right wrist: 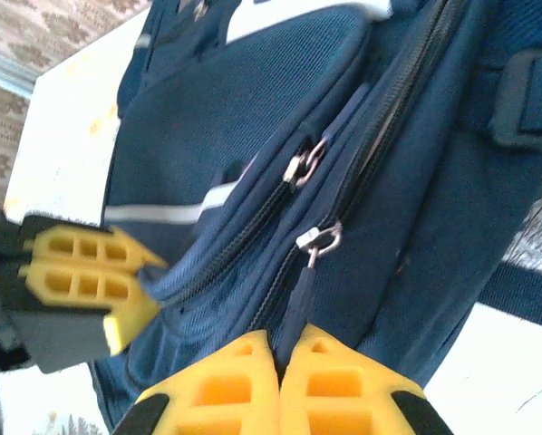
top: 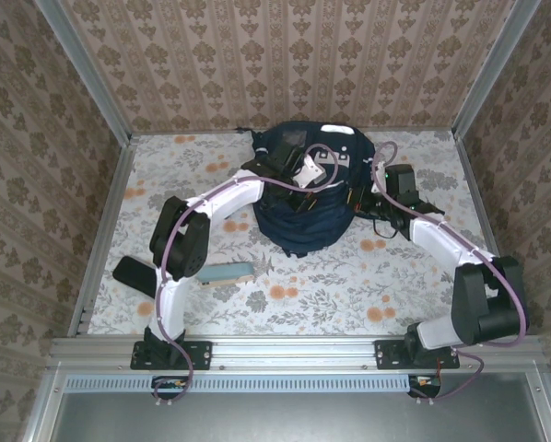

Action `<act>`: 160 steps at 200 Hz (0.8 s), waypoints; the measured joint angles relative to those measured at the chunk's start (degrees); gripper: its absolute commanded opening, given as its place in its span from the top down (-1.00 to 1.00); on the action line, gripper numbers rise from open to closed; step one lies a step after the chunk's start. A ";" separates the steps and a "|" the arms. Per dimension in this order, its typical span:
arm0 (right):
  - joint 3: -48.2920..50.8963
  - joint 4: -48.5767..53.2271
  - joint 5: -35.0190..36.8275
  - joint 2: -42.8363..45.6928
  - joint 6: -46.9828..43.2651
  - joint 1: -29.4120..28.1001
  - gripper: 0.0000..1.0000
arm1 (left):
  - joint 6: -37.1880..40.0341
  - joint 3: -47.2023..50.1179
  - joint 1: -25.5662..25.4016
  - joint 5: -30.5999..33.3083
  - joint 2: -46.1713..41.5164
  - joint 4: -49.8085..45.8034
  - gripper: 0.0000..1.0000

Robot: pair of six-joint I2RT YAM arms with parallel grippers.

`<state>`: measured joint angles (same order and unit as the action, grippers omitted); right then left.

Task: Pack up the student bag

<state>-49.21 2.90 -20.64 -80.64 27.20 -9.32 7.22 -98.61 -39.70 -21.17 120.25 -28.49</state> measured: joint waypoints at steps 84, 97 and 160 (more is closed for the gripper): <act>4.59 1.40 3.98 9.20 0.70 -4.07 1.00 | -1.51 1.57 0.07 0.50 -1.49 4.66 1.00; 4.35 2.64 4.04 9.25 -0.35 -5.11 1.00 | -1.62 1.62 0.07 0.42 -1.49 4.83 1.00; 0.92 7.13 5.75 7.48 -5.35 -11.56 1.00 | -2.01 1.90 0.70 -1.86 -1.49 4.66 1.00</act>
<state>-48.29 10.02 -14.90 -73.17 21.85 -20.88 5.21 -96.71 -39.00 -23.03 118.76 -23.83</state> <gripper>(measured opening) 0.059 0.069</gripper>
